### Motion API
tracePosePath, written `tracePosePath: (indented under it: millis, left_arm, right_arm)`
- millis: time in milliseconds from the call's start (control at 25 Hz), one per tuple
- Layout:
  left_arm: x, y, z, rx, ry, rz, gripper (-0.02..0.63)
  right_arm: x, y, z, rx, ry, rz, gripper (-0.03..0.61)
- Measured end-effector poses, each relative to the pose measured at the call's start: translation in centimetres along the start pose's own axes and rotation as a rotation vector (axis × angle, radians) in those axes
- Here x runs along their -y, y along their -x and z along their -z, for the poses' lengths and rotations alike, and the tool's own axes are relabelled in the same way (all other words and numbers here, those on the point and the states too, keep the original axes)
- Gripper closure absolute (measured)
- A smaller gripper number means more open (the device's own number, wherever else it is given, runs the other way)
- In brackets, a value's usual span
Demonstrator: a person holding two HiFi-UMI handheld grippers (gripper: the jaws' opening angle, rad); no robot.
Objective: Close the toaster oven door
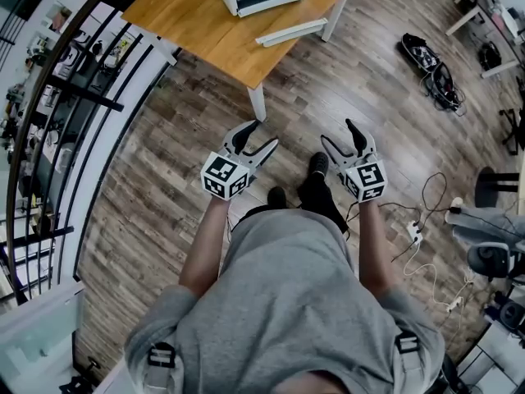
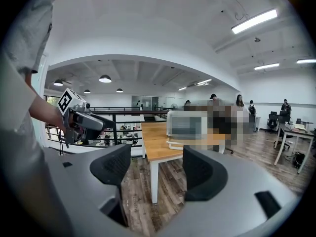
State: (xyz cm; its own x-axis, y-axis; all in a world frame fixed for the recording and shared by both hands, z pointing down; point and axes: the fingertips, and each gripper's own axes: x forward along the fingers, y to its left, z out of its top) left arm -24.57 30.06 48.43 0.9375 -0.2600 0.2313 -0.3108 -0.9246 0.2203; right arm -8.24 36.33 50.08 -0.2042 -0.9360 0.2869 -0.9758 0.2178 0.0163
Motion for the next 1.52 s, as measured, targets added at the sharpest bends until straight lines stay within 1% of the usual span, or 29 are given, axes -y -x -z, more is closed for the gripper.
tracePosePath:
  millis: [240, 440, 840, 1080, 1120, 1200, 1520]
  left_arm:
    - [-0.6, -2.3, -0.2, -0.023, 0.007, 0.0, 0.344]
    - [-0.8, -4.2, -1.1, -0.038, -0.005, 0.002, 0.344]
    - [-3.3, -8.5, -1.9, -0.061, 0.011, -0.025, 0.344]
    - [-3.6, -11.3, -2.6, -0.067, 0.021, -0.051, 0.344]
    - [-3.7, -11.7, -2.8, -0.067, 0.023, -0.057, 0.344]
    - [-4.1, -12.3, -3.2, -0.062, 0.031, -0.073, 0.344]
    - [-5.1, -16.0, -4.7, -0.05, 0.058, -0.141, 0.344]
  right_arm:
    - [2.4, -0.7, 0.2, -0.004, -0.02, 0.004, 0.239]
    - [4.4, -1.1, 0.1, 0.001, -0.046, 0.008, 0.244]
    - [9.2, -4.3, 0.2, -0.014, -0.075, -0.015, 0.262]
    - [12.2, -5.1, 0.3, -0.025, -0.078, -0.045, 0.264]
    - [12.6, -5.3, 0.4, -0.027, -0.081, -0.051, 0.269]
    - [13.7, -5.7, 0.2, -0.033, -0.085, -0.064, 0.299]
    - [18.4, -7.3, -0.3, -0.05, -0.076, -0.112, 0.299]
